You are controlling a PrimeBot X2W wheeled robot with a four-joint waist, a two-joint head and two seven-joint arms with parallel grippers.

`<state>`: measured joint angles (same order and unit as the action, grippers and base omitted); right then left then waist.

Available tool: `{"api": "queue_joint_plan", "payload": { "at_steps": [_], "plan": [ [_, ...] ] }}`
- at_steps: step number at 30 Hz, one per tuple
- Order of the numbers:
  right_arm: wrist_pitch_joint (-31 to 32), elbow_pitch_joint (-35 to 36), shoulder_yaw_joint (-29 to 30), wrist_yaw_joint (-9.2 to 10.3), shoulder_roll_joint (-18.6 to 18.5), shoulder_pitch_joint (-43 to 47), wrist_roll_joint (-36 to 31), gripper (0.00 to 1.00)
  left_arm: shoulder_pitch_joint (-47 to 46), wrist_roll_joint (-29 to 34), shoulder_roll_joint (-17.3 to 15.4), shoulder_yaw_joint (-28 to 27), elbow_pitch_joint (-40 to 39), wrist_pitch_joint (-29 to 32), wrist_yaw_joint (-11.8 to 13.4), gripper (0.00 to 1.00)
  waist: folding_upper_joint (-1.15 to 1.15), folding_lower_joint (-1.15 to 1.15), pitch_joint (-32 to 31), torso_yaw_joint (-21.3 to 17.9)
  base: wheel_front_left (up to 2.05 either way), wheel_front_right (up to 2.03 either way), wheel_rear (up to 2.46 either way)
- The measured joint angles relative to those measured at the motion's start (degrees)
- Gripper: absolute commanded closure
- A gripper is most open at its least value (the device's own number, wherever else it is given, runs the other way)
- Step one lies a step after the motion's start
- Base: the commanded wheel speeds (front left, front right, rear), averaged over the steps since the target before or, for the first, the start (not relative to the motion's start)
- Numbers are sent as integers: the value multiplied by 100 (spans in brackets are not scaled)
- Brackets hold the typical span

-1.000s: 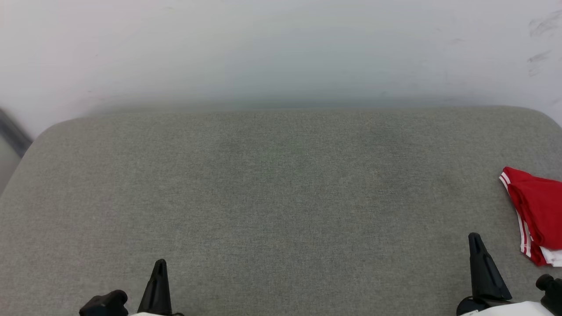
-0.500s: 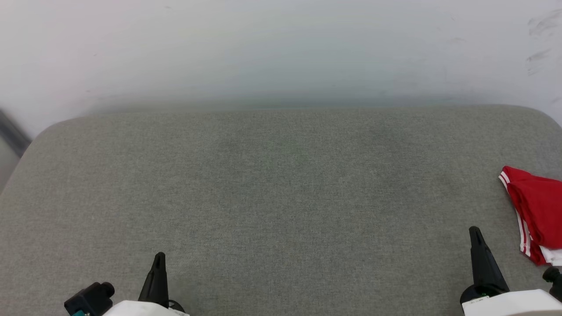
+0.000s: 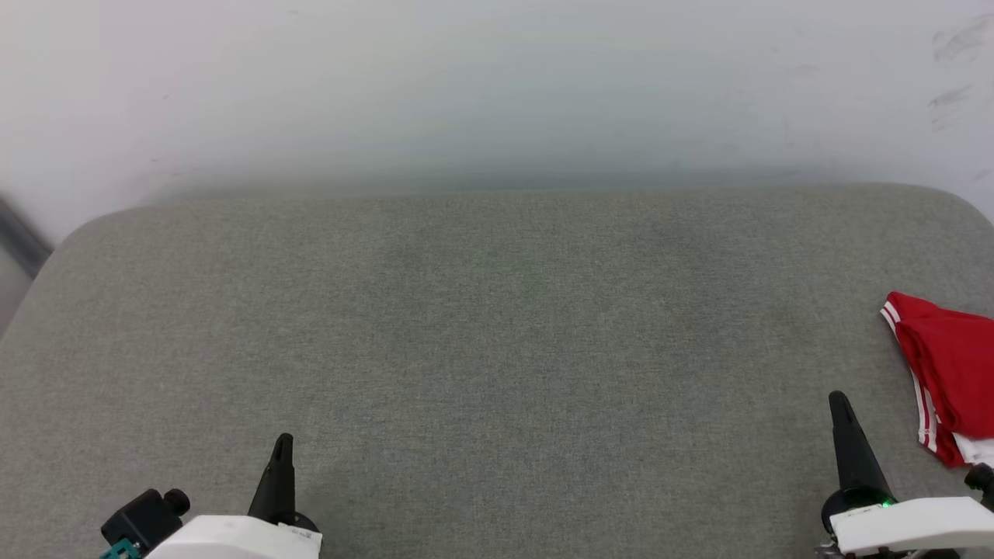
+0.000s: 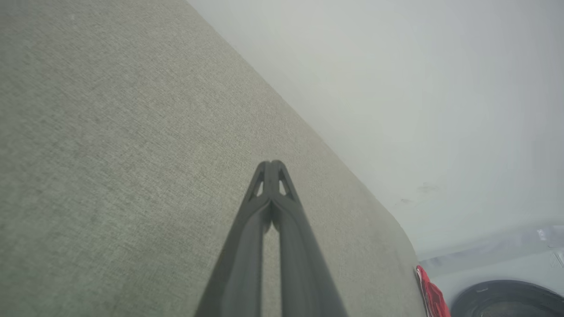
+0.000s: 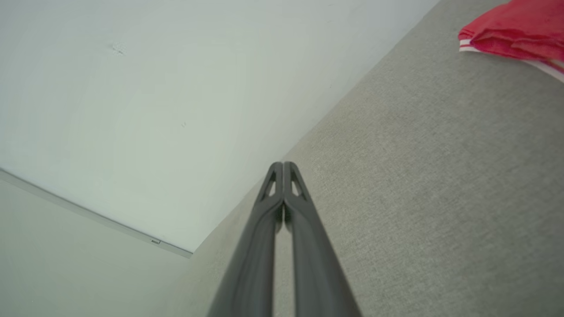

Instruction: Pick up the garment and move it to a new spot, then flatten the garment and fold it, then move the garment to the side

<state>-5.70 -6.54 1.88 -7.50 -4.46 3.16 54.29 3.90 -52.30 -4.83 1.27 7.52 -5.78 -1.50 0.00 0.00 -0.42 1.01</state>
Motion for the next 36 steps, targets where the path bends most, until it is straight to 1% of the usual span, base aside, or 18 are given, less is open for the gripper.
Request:
{"api": "queue_joint_plan", "payload": {
  "at_steps": [18, 36],
  "plan": [
    [281, -222, 48, 0, -13, -265, 1185, 100, -309, -1261, -10, -137, 181, 271, -172, 100, 0, 0, 14, -24, 0, 0, 0],
    [556, -404, 108, 0, -14, -469, 2185, 100, -542, -2315, -9, -255, 343, 533, -308, 100, 0, 0, 28, -47, 0, 0, 0]
  ]
}}
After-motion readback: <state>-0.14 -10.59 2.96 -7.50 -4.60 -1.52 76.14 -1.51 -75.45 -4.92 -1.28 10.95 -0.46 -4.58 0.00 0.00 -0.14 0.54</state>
